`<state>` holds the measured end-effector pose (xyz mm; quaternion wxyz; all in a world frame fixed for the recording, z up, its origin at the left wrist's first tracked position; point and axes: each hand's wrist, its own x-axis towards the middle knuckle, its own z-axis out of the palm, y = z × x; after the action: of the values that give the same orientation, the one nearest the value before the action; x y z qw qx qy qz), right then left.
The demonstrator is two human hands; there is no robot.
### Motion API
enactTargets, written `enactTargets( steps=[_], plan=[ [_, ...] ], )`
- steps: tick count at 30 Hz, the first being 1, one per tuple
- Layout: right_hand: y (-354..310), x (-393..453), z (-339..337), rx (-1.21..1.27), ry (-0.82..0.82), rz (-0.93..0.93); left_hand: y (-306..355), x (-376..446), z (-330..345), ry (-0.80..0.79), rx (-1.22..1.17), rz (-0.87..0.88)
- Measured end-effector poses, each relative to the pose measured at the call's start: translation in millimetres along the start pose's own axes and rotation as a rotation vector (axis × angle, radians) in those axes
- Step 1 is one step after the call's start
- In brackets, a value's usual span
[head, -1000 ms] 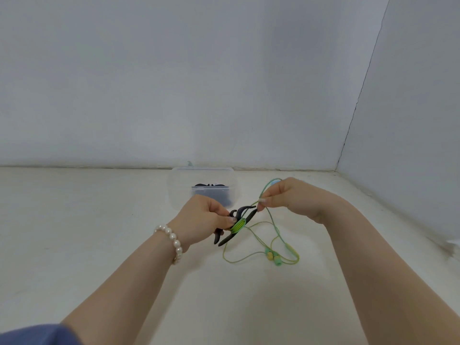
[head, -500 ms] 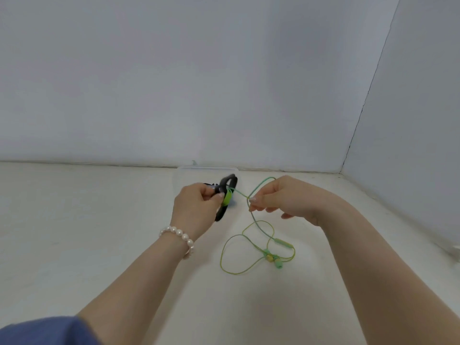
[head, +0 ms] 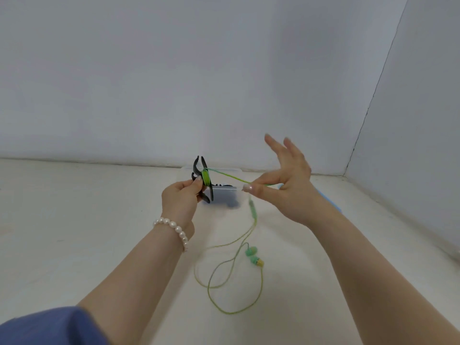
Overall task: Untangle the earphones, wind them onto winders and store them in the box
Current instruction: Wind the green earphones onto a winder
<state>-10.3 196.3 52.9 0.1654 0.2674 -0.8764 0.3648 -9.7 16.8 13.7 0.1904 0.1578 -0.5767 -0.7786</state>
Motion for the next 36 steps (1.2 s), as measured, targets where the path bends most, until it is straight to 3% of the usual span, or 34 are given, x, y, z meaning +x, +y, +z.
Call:
enactTargets(
  steps=[2, 4, 7, 9, 11, 13, 16, 21, 26, 30, 36],
  plan=[
    [-4.8, 0.0, 2.0, 0.126, 0.042, -0.049, -1.0, -1.0, 0.7, -0.031, -0.017, -0.045],
    [-7.8, 1.1, 5.1, 0.499, 0.009, 0.003, -2.6, -1.7, 1.4, -0.053, -0.018, -0.073],
    [-8.5, 0.1, 3.1, 0.769, -0.179, 0.201, -2.8, 0.5, 0.0, -0.057, -0.050, -0.113],
    [-4.1, -1.6, -0.2, 0.758, -0.479, 0.298, -2.4, 1.1, -1.1, -0.069, -0.085, -0.134],
    [0.9, -4.7, 0.7, 0.569, -0.793, 0.324, -3.7, -1.3, 1.0, -0.107, -0.101, -0.139],
    [5.3, -6.9, 6.1, 0.329, -0.952, 0.338, -5.2, -6.7, 4.9, -0.164, -0.093, -0.133],
    [12.5, -6.6, 10.8, 0.151, -0.962, 0.406, -4.8, -13.7, 7.6, -0.249, -0.107, -0.136],
    [21.9, -7.9, 10.0, 0.115, -0.983, 0.436, -3.2, -24.5, 10.9, -0.394, -0.078, -0.126],
    [19.5, -5.9, 6.9, 0.225, -1.128, 0.352, -4.1, -24.1, 10.9, -0.298, 0.004, -0.037],
    [18.7, -6.0, 10.1, 0.144, -1.157, 0.345, -6.7, -27.7, 13.7, -0.318, 0.020, -0.029],
    [30.8, -5.9, 14.5, 0.077, -1.054, 0.489, -5.0, -35.6, 16.4, -0.437, 0.060, -0.026]
  ],
)
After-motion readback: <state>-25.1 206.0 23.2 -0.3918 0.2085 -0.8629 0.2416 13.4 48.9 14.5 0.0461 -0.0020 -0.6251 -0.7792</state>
